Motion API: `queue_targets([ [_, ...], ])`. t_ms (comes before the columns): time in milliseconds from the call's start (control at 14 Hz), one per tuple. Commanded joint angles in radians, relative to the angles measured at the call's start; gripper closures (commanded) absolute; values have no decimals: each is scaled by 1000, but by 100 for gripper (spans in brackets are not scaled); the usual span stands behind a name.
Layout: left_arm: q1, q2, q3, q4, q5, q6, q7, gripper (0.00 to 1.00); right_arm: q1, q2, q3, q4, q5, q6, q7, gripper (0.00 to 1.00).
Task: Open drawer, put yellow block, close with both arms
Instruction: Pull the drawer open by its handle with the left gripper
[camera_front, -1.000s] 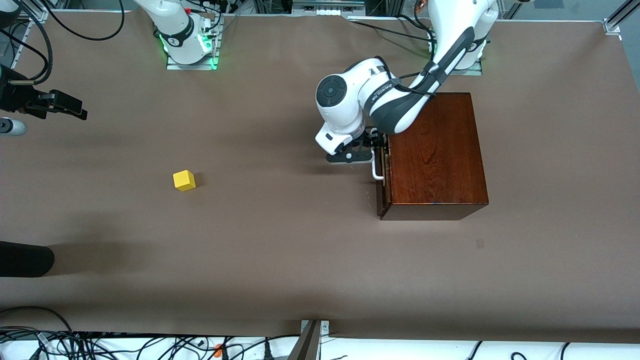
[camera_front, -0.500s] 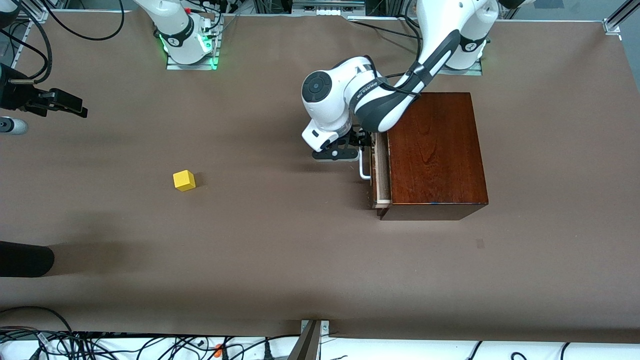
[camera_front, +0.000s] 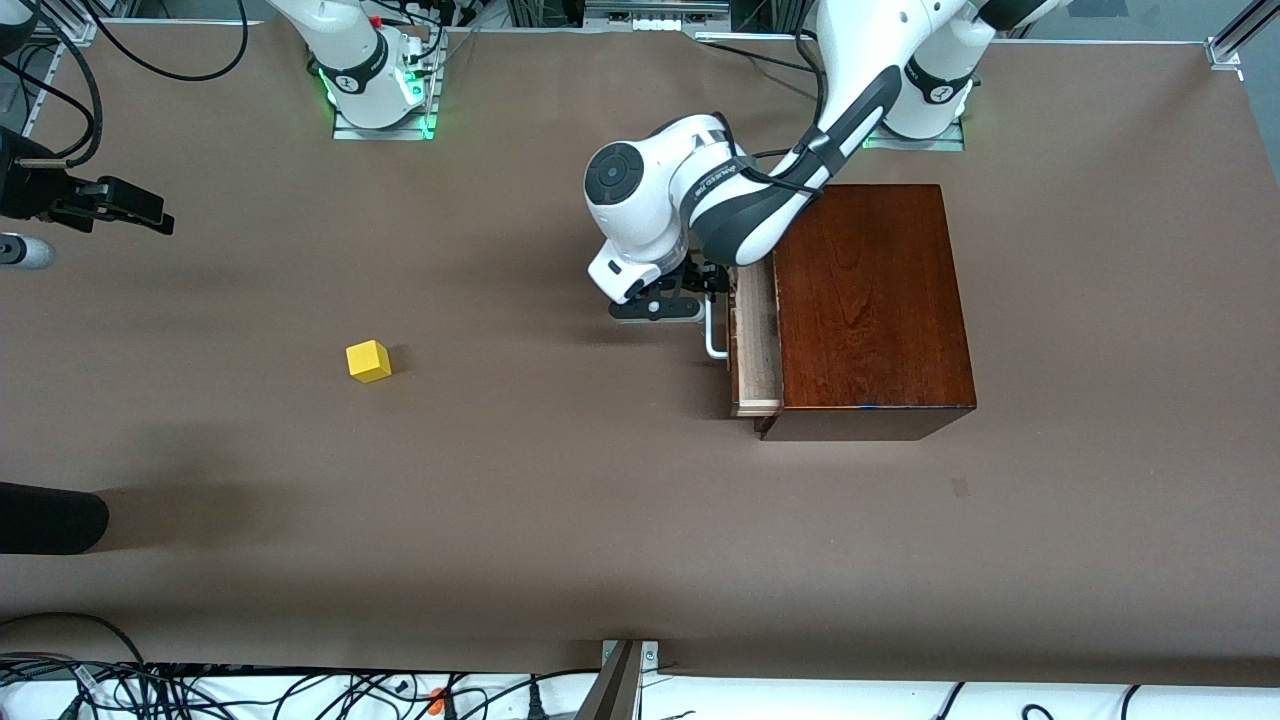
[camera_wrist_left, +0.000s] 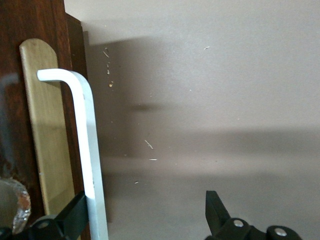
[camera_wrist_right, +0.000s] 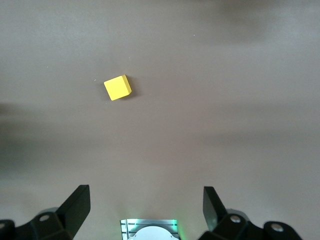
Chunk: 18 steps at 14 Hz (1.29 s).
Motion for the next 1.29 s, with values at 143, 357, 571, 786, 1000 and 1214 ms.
queue_targets([
  [143,-73,123,-18,165,-1,63,-31,0,-11,-13,5,-11,8,-6,-16,0],
  [357,-84,129,-18,179,-1,65,-38,0,-12,-13,5,-10,9,-4,-16,0],
  [571,-95,129,-18,180,0,97,-48,0,-12,-13,5,-10,9,-4,-16,0],
  [786,-96,135,-17,191,0,125,-58,0,-12,-13,-6,-10,9,-6,-16,0],
  [1000,-98,143,-18,211,-1,126,-58,0,-12,1,-9,-4,6,8,-4,0],
  [1214,-99,143,-18,228,-1,125,-59,0,-4,50,1,32,3,1,-4,0],
])
